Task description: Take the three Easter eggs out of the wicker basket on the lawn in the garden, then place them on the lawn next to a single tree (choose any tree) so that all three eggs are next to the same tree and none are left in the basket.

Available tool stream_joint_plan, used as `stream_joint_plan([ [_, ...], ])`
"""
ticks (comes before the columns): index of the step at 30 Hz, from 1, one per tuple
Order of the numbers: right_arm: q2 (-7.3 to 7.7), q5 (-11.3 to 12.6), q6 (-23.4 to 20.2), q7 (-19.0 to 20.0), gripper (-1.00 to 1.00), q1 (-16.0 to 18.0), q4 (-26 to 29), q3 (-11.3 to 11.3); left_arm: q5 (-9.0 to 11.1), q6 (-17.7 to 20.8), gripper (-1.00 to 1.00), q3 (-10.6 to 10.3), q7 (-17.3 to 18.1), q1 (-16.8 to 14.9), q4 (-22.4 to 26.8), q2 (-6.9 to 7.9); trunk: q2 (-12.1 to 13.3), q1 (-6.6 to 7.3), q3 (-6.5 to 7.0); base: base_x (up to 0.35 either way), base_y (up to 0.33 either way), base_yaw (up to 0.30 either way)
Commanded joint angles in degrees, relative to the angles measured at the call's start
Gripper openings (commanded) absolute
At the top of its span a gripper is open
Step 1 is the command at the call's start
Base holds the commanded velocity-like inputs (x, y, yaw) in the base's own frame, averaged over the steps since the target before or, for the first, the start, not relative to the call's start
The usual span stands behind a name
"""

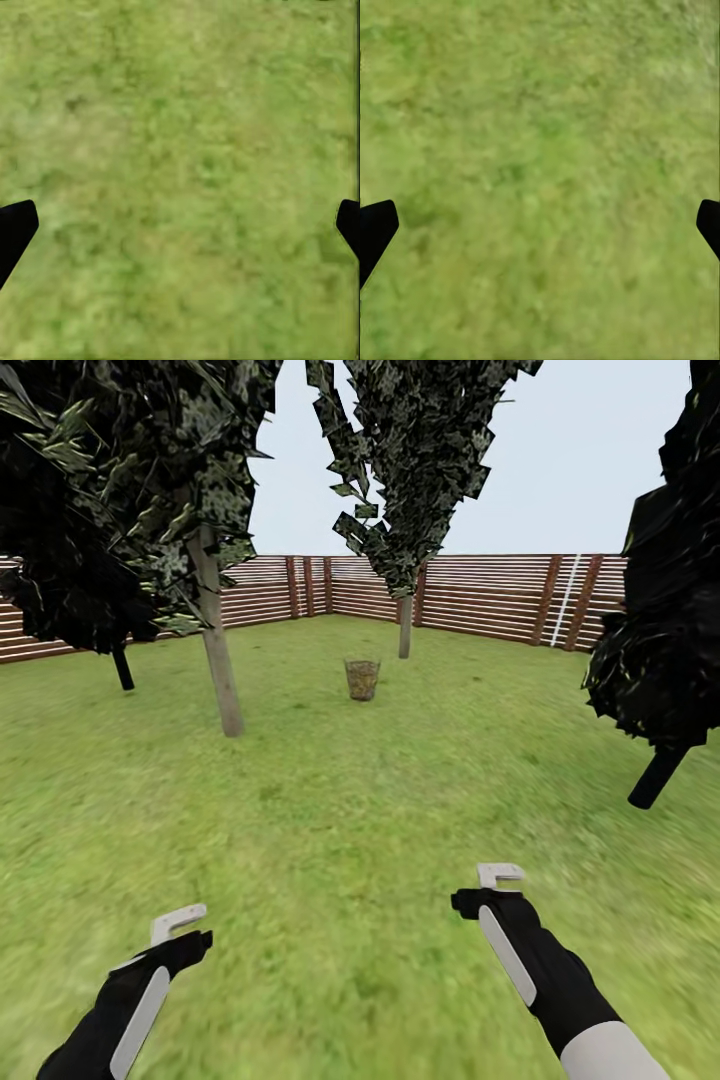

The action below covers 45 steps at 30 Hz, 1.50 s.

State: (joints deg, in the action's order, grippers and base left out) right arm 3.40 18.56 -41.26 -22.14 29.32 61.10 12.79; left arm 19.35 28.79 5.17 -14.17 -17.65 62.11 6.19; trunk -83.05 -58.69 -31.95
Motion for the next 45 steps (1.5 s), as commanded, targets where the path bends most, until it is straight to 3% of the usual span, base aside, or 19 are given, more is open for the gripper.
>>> stream_joint_plan([
  [1,0.05,0.6,-0.1,-0.6,1.0,0.0,0.1,0.2,0.6,0.2,1.0,-0.1,-0.5,0.0,0.1,-0.18,0.0,-0.03,-0.06,0.331,0.096,0.0],
  [17,-0.49,0.5,-0.2,-0.6,1.0,0.1,1.0,0.6,0.6,0.6,1.0,-0.5,-0.8,0.0,0.2,-1.5,0.0,-0.03,-0.06,0.323,0.05,-0.005],
  [36,-0.68,0.4,-0.2,-0.7,1.0,0.0,1.4,0.8,0.6,0.7,1.0,-0.5,-0.8,-0.1,0.2,-2.15,0.0,-0.03,-0.06,0.324,0.0,-0.273],
  [45,-0.72,0.4,-0.2,-0.7,1.0,0.0,1.4,0.8,0.6,0.7,1.0,-0.5,-0.8,-0.1,0.2,-2.37,0.0,-0.03,-0.06,0.324,0.0,-0.041],
])
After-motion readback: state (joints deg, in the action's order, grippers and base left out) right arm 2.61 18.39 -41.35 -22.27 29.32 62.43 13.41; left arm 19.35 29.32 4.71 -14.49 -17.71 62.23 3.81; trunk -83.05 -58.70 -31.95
